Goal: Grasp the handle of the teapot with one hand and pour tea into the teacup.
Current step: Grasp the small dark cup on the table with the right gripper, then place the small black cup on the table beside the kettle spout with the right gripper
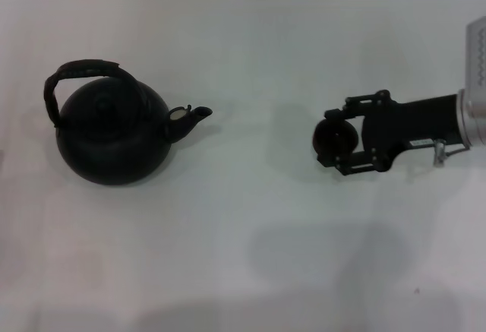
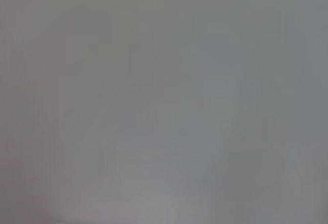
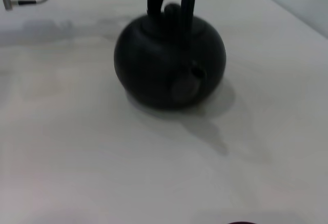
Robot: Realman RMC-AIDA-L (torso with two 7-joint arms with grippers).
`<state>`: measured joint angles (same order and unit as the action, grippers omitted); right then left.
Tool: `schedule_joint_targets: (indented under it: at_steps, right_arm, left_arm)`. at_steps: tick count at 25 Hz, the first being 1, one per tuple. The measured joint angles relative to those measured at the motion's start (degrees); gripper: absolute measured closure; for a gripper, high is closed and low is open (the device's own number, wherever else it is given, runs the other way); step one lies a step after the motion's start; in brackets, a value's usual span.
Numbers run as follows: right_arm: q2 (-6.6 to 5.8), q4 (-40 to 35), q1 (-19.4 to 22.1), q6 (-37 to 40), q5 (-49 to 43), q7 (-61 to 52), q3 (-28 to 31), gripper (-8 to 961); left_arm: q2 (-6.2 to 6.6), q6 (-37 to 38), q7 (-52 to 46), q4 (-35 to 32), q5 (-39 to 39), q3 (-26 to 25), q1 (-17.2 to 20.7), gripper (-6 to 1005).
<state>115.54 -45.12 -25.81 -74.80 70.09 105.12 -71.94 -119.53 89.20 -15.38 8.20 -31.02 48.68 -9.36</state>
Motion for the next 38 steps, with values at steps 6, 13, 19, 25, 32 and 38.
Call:
schedule_joint_targets:
  at_steps: [6, 13, 19, 25, 32, 38]
  right_arm:
    - [0.22, 1.4, -2.6, 0.6, 4.1, -1.1, -3.4, 218]
    - [0.37, 2.3, -4.6, 6.4, 7.9, -3.0, -12.4, 217]
    - [0.48, 2.3, -5.1, 12.0, 10.1, -5.5, -19.6, 215]
    - [0.57, 2.3, -5.2, 16.1, 12.6, -6.2, -24.7, 212]
    - [0.66, 2.3, -4.8, 19.2, 14.0, -5.8, -27.6, 209]
    - [0.62, 2.3, -4.2, 20.4, 14.7, -4.2, -28.4, 207]
  left_arm:
    - [0.00, 0.3, 0.0, 0.1, -0.1, 0.0, -0.1, 259]
    - [-0.09, 0.4, 0.0, 0.1, -0.8, 0.0, -0.3, 260]
    - [-0.09, 0.4, 0.0, 0.1, -1.5, 0.0, -0.5, 260]
    - [-0.09, 0.4, 0.0, 0.1, -1.6, 0.0, -0.2, 259]
    - [0.01, 0.3, 0.0, 0.2, -1.6, 0.0, -0.1, 259]
    - [0.05, 0.2, 0.0, 0.2, -1.6, 0.0, -0.1, 259]
